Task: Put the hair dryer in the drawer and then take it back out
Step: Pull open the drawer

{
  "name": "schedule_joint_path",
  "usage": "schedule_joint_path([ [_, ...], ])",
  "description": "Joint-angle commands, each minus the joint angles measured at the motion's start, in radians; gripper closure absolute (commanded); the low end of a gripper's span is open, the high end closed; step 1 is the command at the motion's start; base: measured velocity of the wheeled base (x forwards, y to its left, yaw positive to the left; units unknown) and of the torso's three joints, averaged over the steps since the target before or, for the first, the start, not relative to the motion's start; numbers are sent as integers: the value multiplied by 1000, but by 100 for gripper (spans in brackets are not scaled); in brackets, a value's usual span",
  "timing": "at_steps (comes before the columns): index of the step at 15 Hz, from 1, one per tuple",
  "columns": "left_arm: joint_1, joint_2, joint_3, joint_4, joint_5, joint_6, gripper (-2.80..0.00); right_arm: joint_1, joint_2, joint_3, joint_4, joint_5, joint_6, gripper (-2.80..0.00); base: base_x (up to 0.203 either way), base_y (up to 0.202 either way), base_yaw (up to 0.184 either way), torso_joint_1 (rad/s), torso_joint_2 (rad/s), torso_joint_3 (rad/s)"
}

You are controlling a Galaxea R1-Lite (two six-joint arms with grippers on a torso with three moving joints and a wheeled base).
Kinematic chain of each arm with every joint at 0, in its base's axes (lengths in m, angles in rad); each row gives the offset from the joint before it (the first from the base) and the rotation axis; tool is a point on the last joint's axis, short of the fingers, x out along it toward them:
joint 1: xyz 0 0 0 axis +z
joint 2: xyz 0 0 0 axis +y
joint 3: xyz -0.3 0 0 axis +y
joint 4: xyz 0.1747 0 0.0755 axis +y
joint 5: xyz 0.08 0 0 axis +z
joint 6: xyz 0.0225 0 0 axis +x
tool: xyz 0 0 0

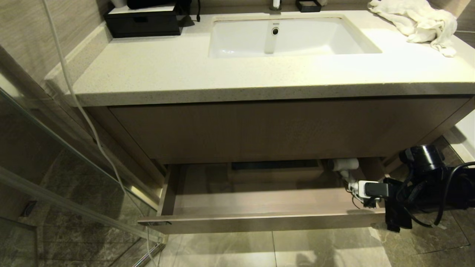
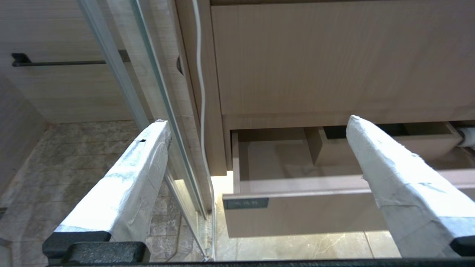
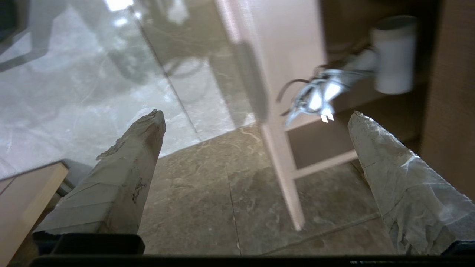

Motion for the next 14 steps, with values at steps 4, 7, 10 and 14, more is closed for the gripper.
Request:
schedule_joint_path([
  [4, 0, 0, 40, -1, 0, 0, -280, -45, -79, 24, 8, -5, -3, -280, 0, 0, 0, 0, 0, 0],
  [7, 0, 0, 40, -1, 0, 0, -280, -67, -102, 16, 49, -8, 28, -280, 0, 0, 0, 0, 0, 0],
  [10, 0, 0, 40, -1, 0, 0, -280, -110, -108, 5, 68, -27, 118, -280, 0, 0, 0, 0, 0, 0],
  [14, 0, 0, 40, -1, 0, 0, -280, -192, -57, -32, 21, -119, 140, -280, 0, 0, 0, 0, 0, 0],
])
